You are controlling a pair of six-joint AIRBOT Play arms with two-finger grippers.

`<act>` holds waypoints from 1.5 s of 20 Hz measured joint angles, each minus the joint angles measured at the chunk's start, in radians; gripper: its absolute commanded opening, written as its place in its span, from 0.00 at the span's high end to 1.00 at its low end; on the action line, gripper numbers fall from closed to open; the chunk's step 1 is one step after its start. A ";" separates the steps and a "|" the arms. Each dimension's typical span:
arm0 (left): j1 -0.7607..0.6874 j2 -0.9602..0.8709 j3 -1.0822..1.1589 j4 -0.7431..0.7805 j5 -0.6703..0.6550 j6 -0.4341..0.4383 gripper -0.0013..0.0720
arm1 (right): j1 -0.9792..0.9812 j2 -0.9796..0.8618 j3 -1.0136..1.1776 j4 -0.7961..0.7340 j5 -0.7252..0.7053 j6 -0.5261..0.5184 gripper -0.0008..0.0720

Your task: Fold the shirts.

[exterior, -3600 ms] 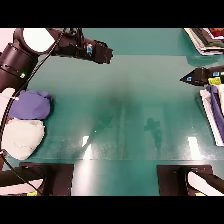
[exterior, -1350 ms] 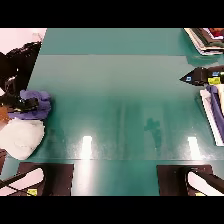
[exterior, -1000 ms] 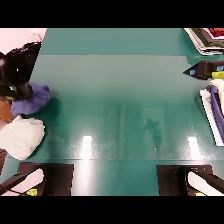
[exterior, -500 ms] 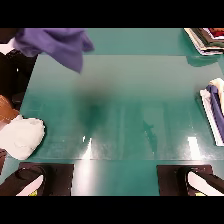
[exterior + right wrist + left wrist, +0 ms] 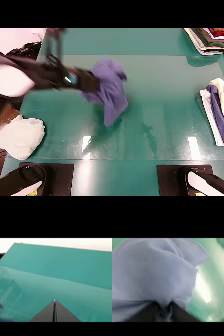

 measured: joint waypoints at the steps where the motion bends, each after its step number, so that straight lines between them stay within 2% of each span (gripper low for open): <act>1: -0.022 -0.011 -0.039 -0.014 0.016 -0.007 0.11 | 0.000 0.000 0.001 -0.002 0.006 0.000 0.96; 2: -0.037 -0.024 -0.069 -0.023 0.029 -0.011 0.15 | 0.000 0.000 0.001 -0.002 0.011 0.000 0.96; 5: -0.029 -0.040 -0.103 -0.016 0.069 -0.006 0.15 | 0.000 0.000 0.002 -0.004 0.021 0.000 0.96; 10: 0.154 -0.076 -0.108 0.010 0.080 0.047 0.15 | 0.000 0.000 -0.009 -0.005 0.033 0.000 0.96; 15: 0.311 -0.242 -0.109 -0.109 -0.005 0.254 0.15 | 0.000 0.000 -0.091 -0.004 0.042 0.000 0.96; 20: 0.346 -0.439 -0.108 -0.296 -0.029 0.444 0.15 | 0.000 0.000 -0.207 -0.003 0.066 0.000 0.96; 21: 0.349 -0.467 -0.109 -0.325 -0.029 0.466 0.29 | 0.000 0.000 -0.232 -0.003 0.076 0.000 0.96; 22: 0.352 -0.484 -0.108 -0.348 -0.026 0.482 0.66 | 0.000 0.000 -0.257 -0.003 0.084 0.000 0.96; 23: 0.353 -0.499 -0.108 -0.366 -0.020 0.496 0.93 | 0.000 0.000 -0.286 -0.003 0.092 0.000 0.96; 29: 0.379 -0.502 -0.033 -0.389 -0.038 0.527 0.94 | 0.006 0.000 -0.539 -0.005 0.125 0.000 0.95; 30: 0.385 -0.491 -0.016 -0.385 -0.043 0.528 0.94 | 0.015 0.000 -0.596 -0.004 0.125 0.001 0.76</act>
